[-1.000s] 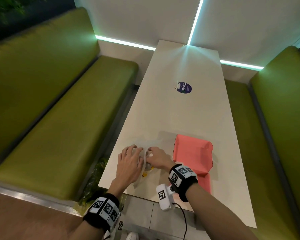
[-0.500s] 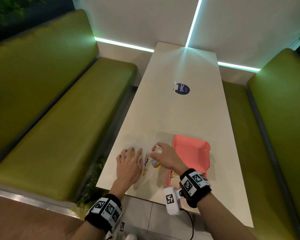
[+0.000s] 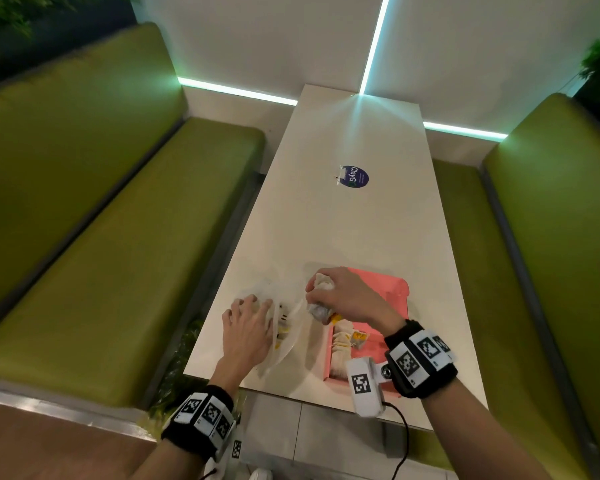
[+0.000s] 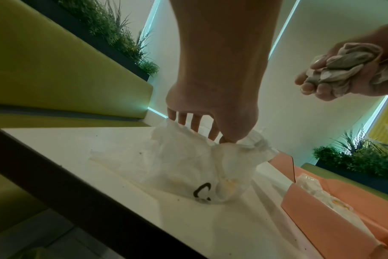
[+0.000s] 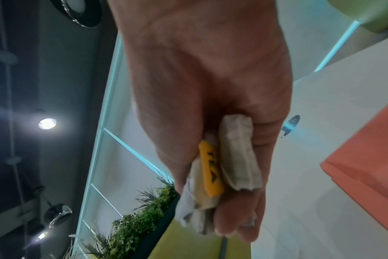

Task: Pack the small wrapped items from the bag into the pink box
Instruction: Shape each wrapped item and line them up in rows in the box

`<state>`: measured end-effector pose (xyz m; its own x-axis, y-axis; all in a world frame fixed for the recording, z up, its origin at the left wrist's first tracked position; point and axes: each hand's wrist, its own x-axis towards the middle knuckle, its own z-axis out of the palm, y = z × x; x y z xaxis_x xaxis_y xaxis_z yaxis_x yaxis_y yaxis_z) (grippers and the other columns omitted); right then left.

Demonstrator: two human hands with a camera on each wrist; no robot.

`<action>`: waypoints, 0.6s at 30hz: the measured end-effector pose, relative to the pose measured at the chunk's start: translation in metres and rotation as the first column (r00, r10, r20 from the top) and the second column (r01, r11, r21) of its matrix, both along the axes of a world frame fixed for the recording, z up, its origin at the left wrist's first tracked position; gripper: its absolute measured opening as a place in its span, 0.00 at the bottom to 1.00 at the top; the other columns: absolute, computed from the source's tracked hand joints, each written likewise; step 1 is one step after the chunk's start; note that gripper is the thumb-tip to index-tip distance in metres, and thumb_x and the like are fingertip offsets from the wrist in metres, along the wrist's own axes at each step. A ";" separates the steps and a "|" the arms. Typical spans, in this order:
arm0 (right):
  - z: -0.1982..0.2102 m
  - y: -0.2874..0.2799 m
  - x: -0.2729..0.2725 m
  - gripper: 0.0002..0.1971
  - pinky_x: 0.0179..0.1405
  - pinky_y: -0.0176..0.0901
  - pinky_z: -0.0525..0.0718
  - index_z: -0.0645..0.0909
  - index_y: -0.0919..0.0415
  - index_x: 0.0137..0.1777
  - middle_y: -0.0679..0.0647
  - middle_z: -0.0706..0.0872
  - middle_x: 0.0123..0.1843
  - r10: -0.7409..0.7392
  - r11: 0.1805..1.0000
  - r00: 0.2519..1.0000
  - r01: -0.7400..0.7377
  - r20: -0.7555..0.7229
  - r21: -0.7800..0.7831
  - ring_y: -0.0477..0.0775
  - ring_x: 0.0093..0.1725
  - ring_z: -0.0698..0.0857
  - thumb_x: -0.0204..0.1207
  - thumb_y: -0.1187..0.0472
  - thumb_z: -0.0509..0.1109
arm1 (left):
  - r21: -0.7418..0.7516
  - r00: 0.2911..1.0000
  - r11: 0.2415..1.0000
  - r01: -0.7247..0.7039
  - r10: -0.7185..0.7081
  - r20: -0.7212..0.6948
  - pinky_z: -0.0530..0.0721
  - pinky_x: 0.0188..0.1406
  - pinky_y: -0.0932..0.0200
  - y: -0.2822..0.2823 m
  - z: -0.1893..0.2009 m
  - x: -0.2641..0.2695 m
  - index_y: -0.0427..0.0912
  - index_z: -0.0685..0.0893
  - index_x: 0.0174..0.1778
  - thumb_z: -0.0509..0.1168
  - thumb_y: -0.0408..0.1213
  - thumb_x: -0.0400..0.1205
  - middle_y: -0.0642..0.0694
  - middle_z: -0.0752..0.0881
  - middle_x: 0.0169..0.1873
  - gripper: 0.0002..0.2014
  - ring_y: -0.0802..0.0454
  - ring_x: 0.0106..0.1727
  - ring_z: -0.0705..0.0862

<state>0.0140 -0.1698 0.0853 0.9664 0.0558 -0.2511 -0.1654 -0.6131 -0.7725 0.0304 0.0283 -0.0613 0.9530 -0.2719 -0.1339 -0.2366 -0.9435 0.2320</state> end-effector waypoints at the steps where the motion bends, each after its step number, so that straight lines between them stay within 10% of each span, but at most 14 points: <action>1: 0.004 0.000 0.001 0.02 0.42 0.45 0.83 0.87 0.58 0.42 0.53 0.89 0.45 0.019 1.000 1.000 -0.019 -0.008 -0.016 0.45 0.40 0.84 0.73 0.61 0.74 | -0.013 1.000 1.000 -0.002 0.002 0.007 0.67 0.74 0.39 0.000 0.001 0.000 0.54 0.73 0.77 0.62 0.53 0.85 0.42 0.72 0.76 0.24 0.37 0.77 0.68; 8: 0.027 0.000 0.014 0.01 0.43 0.43 0.82 0.86 0.55 0.43 0.51 0.89 0.46 0.120 0.987 0.991 -0.126 -0.058 -0.099 0.50 0.45 0.85 0.73 0.60 0.73 | -0.129 0.998 0.991 -0.031 0.038 0.047 0.65 0.75 0.45 0.000 0.013 -0.003 0.53 0.74 0.75 0.57 0.49 0.88 0.46 0.72 0.76 0.20 0.42 0.77 0.67; 13: 0.042 -0.001 0.016 0.02 0.42 0.45 0.84 0.88 0.56 0.43 0.52 0.90 0.47 0.158 0.982 0.985 -0.164 -0.067 -0.093 0.52 0.48 0.87 0.74 0.60 0.73 | -0.489 0.971 0.869 -0.077 0.176 0.161 0.71 0.70 0.49 -0.010 0.039 -0.008 0.49 0.80 0.69 0.57 0.50 0.87 0.49 0.80 0.69 0.18 0.48 0.72 0.73; 18: 0.058 -0.006 0.013 0.03 0.38 0.45 0.85 0.87 0.54 0.40 0.52 0.90 0.45 0.155 0.987 0.988 -0.156 -0.022 -0.040 0.48 0.43 0.86 0.74 0.61 0.73 | -0.626 0.985 0.762 0.166 -0.101 0.137 0.69 0.71 0.61 -0.034 0.059 -0.017 0.48 0.71 0.78 0.62 0.62 0.81 0.57 0.75 0.71 0.32 0.59 0.72 0.69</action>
